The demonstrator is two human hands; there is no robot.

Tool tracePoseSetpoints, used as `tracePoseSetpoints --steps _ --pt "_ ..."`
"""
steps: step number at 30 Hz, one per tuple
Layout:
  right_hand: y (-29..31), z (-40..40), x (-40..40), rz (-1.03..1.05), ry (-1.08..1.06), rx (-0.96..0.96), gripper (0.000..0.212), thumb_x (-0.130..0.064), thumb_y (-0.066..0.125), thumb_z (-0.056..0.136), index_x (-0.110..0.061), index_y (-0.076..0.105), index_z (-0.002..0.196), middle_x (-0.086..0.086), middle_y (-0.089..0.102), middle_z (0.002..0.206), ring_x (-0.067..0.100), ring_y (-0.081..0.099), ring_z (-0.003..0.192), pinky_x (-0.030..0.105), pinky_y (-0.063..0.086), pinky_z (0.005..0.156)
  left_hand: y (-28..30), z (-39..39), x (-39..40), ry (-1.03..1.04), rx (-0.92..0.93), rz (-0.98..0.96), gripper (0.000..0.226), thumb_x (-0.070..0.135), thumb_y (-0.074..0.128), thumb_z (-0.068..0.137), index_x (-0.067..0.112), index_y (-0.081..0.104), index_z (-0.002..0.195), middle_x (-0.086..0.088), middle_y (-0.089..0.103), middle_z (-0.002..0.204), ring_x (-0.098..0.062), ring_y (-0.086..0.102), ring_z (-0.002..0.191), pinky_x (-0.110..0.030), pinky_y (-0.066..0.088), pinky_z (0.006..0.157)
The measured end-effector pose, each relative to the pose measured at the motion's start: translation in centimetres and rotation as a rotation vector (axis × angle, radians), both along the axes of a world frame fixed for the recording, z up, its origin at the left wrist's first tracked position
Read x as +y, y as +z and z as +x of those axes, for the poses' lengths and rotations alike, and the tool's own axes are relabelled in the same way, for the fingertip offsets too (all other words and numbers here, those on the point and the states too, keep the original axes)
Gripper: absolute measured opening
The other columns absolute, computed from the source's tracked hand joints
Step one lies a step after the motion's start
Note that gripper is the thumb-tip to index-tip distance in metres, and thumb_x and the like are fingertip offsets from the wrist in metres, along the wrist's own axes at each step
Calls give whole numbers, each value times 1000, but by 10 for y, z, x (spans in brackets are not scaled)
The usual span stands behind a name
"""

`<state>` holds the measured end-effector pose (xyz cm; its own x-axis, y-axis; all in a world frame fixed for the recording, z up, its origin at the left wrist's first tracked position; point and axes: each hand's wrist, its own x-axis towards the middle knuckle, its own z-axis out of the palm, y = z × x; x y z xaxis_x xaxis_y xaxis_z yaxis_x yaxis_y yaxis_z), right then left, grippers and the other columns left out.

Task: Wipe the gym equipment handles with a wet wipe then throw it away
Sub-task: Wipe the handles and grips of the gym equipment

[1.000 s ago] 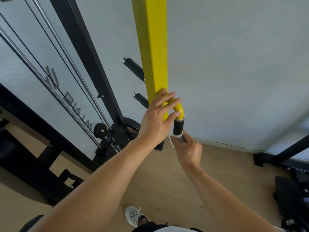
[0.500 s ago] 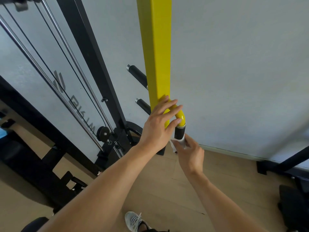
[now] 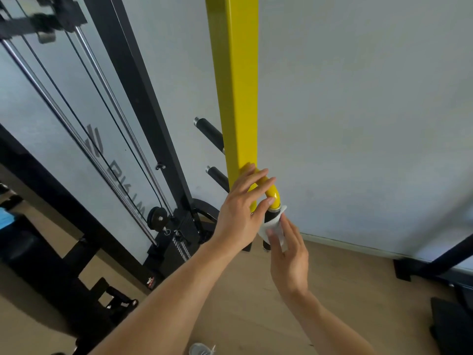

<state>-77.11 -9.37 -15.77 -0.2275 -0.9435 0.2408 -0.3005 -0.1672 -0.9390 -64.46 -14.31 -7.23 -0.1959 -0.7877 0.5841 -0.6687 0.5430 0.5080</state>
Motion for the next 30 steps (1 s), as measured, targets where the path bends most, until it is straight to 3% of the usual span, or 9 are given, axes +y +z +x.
tracePoseSetpoints --steps 4,7,9,14,18,21,24,26,30 --pt "-8 -6 -8 118 1 -76 24 -27 66 96 -46 71 110 -20 72 102 3 66 99 30 54 86 0 -1 0 6 2 7 39 23 62 99 19 61 138 4 52 149 -12 31 150 -8 23 116" --pt "-12 -6 -6 139 27 -36 33 -26 68 94 -59 65 88 -19 70 90 12 66 87 33 54 76 0 0 0 2 -3 19 40 24 62 99 19 61 139 6 51 150 -10 29 150 -8 23 115" --pt "2 -4 -12 68 4 -69 24 -26 71 92 -50 67 89 -16 70 88 10 65 83 32 56 74 0 1 0 -1 -7 18 39 24 62 99 19 61 138 6 51 150 -10 29 150 -7 21 115" --pt "25 -2 -20 -38 2 -116 33 -25 76 90 -55 63 93 -25 68 89 0 64 85 7 46 71 0 0 1 3 -8 27 40 24 60 100 20 60 140 7 48 152 -9 26 151 -9 22 116" --pt "-19 -11 -16 186 64 53 33 -31 74 85 -44 58 59 -19 57 59 5 47 56 17 32 50 2 0 4 -20 22 107 45 19 56 102 20 50 147 9 39 159 -7 18 154 -14 22 118" --pt "-64 -24 -16 474 45 85 29 -30 72 89 -25 64 61 -9 51 51 9 37 49 22 28 47 -2 7 22 -40 57 192 52 21 53 104 24 40 154 13 32 163 -2 22 152 -14 28 116" --pt "-97 -18 -3 726 147 88 26 -31 76 87 -11 70 72 3 67 65 15 53 55 30 42 54 -33 30 66 87 115 330 57 35 54 102 42 32 154 24 33 160 7 33 145 -22 37 115" --pt "-105 4 14 776 346 123 30 -30 76 85 -2 67 78 4 63 63 15 51 58 31 40 57 -65 49 108 263 176 435 55 40 56 100 41 37 152 24 40 155 5 38 142 -31 42 115" --pt "-82 75 51 638 735 183 8 -22 80 82 -21 74 76 2 70 68 15 61 63 36 49 62 -98 91 189 720 558 897 48 39 57 100 32 48 147 17 52 139 1 48 125 -18 43 104"
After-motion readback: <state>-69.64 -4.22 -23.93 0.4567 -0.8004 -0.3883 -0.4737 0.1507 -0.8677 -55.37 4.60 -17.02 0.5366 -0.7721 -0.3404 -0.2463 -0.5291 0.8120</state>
